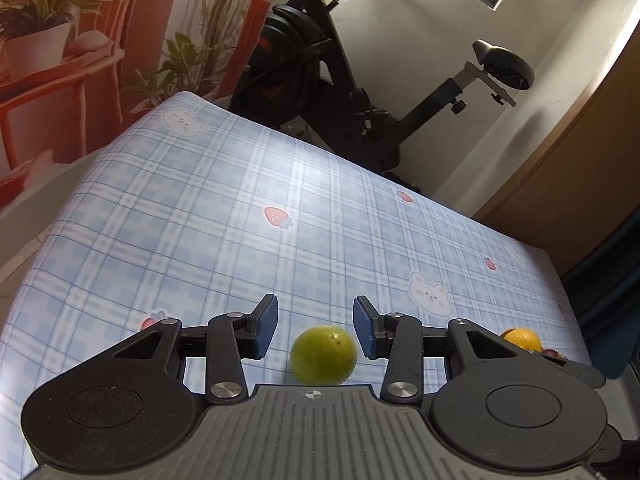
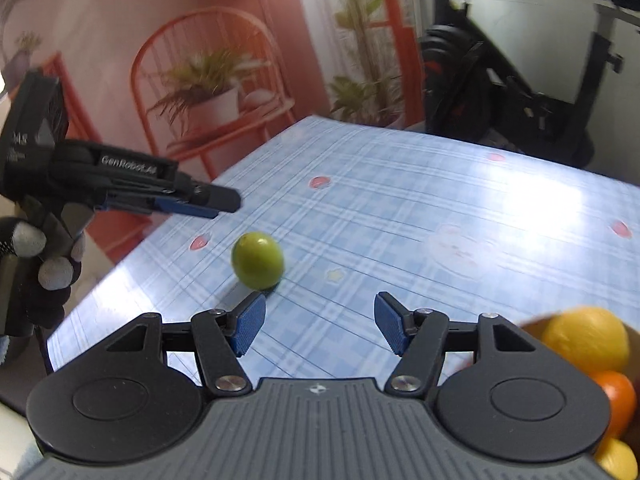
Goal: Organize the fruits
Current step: 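Close the left gripper on the green fruit and lift it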
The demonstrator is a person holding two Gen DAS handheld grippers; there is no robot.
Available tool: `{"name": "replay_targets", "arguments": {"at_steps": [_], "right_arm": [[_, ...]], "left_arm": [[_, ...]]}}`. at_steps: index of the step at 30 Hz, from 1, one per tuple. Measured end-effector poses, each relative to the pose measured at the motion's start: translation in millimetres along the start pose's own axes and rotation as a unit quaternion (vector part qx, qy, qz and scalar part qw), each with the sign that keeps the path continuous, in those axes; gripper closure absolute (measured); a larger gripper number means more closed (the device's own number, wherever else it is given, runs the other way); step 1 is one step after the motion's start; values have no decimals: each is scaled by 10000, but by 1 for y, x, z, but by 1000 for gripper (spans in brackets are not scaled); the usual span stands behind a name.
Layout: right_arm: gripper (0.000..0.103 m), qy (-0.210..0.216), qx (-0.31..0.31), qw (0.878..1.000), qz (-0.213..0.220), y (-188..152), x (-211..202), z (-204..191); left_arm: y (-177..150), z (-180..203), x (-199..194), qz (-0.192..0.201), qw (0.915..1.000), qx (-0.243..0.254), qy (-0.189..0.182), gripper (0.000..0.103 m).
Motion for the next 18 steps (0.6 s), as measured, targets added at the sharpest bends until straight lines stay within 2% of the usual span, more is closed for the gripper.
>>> {"name": "replay_targets", "arguments": {"at_steps": [2,8,18], "right_arm": [[39,15,-256,9997,-61,1,9,-10],[39,77,-1008,9945,-266,-6,44,-35],[44,162,-1271,9909,-400,-19,74,-46]], "left_arm": [[-2,0,5,-54,9997,-84,-206,68],[-9,-10,14,-83,9990,-313,-311,68],[-26,-19,23,-40,9935,-849,-760,69]]}}
Point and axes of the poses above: each gripper's, at about its wrist camera, not at the fingertips, and x roughly the way its jaws point, z to its right, y to its top, the point moved 10 cm from there along x, roughly the way its jaws point, and after that the axes turned 13 degrees about x, right-handed, at the moved point
